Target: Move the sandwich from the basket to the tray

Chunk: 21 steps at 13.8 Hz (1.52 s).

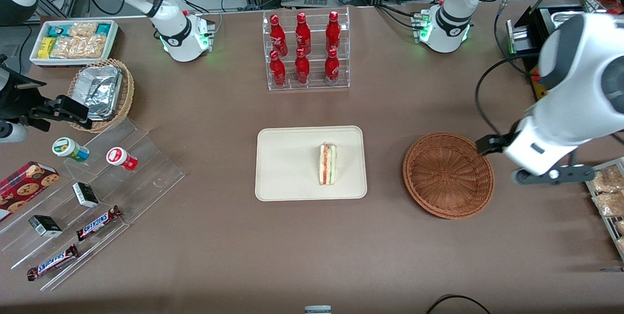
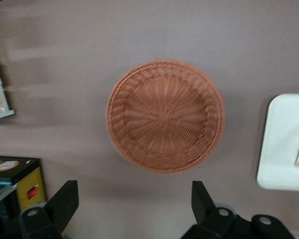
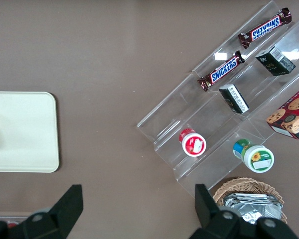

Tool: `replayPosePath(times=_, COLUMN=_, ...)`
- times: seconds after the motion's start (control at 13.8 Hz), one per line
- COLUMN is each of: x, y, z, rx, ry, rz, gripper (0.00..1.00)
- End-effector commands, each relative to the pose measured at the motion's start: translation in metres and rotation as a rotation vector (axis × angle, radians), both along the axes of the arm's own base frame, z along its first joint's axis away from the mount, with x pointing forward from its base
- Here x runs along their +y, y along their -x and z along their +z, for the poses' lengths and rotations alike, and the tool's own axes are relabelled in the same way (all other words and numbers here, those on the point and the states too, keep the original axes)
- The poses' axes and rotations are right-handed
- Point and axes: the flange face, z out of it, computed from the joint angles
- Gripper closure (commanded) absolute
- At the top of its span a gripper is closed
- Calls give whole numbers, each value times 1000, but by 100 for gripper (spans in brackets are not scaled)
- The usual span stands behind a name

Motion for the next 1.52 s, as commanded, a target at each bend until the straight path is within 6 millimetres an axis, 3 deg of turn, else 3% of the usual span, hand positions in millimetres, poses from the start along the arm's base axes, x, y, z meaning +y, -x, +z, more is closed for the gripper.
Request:
replayPosePath(times=0.0, x=13, y=37, z=16, rx=20, ry=-11, rz=-22, gripper=0)
replayPosePath(times=0.07, x=24, y=45, z=16, rx=30, ry=-4, rz=6, gripper=0)
replayPosePath(times=0.43, x=35, y=90, z=36, rx=29, ry=29, rz=-31, gripper=0)
replayPosePath(times=0.65, x=32, y=100, z=48, rx=46, ry=41, rz=-160, gripper=0)
replayPosePath(times=0.87, x=30, y=103, z=58, rx=33, ry=41, rz=-163, gripper=0)
replayPosePath(times=1.45, x=20, y=106, z=59, rx=38, ry=48, rz=-173, gripper=0)
